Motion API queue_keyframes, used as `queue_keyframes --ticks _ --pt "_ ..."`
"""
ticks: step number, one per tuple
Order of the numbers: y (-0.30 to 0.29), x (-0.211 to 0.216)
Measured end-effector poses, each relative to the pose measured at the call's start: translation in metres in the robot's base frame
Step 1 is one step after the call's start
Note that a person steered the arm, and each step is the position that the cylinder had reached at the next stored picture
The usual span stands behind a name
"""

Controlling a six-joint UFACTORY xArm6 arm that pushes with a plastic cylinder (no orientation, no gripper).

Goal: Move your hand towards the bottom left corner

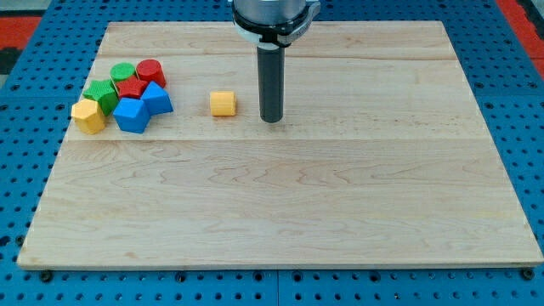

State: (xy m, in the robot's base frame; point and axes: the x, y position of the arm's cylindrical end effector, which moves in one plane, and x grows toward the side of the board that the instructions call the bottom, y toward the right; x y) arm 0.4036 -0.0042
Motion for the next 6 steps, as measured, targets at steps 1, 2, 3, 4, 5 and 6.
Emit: queue_keyframes --ticks 1,2,3,4,5,6 --pt "0.005 0.000" --pt "0.002 -0.004" --pt "0.002 -0.004" --pt "0.010 0.074" --pt "-0.084 0.177" --pt "-0.246 0.194"
